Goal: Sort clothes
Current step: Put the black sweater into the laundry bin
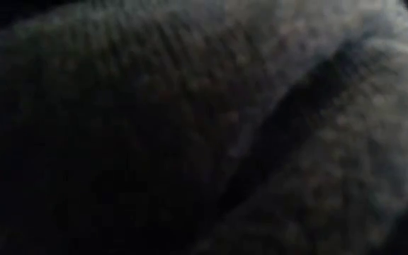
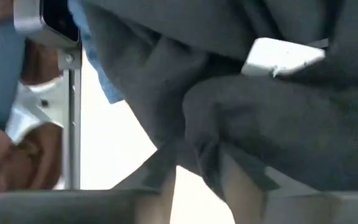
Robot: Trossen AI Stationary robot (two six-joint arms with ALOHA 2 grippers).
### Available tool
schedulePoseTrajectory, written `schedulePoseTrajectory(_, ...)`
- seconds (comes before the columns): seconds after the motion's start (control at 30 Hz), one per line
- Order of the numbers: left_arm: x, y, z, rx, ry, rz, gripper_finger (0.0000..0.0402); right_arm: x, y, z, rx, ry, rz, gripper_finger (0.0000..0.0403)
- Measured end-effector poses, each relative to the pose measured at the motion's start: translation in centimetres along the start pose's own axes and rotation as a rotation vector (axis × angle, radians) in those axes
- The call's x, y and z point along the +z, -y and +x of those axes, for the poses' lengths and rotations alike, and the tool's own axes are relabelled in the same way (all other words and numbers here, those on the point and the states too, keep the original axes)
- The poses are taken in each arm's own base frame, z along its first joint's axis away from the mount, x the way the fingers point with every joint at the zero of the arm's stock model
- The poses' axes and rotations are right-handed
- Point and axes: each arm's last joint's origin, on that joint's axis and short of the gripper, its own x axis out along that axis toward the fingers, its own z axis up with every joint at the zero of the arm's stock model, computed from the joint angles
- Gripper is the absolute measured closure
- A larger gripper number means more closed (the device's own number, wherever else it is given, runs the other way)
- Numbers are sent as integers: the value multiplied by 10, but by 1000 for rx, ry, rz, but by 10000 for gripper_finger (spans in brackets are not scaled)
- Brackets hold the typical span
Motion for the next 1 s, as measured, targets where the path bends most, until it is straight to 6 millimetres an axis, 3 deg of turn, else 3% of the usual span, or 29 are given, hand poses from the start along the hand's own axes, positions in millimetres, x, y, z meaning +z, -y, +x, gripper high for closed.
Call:
schedulePoseTrajectory(0.3,0,0,0,-4,3,-2,391,-9,-1,42,-94,-72,-214,166)
schedulePoseTrajectory(0.47,0,0,0,-4,3,-1,390,-18,-1,71,-133,-141,-240,135)
schedulePoseTrajectory(0.63,2,1,0,-8,13,-7,389,-23,0,87,-163,-177,-221,127)
schedulePoseTrajectory(0.77,2,1,0,-12,16,-10,389,-22,4,86,-192,-179,-118,180)
schedulePoseTrajectory(0.93,3,1,0,-14,20,-13,389,-19,8,76,-206,-171,-56,345)
schedulePoseTrajectory(1.0,3,1,0,-16,25,-16,389,-18,8,72,-192,-171,-54,379)
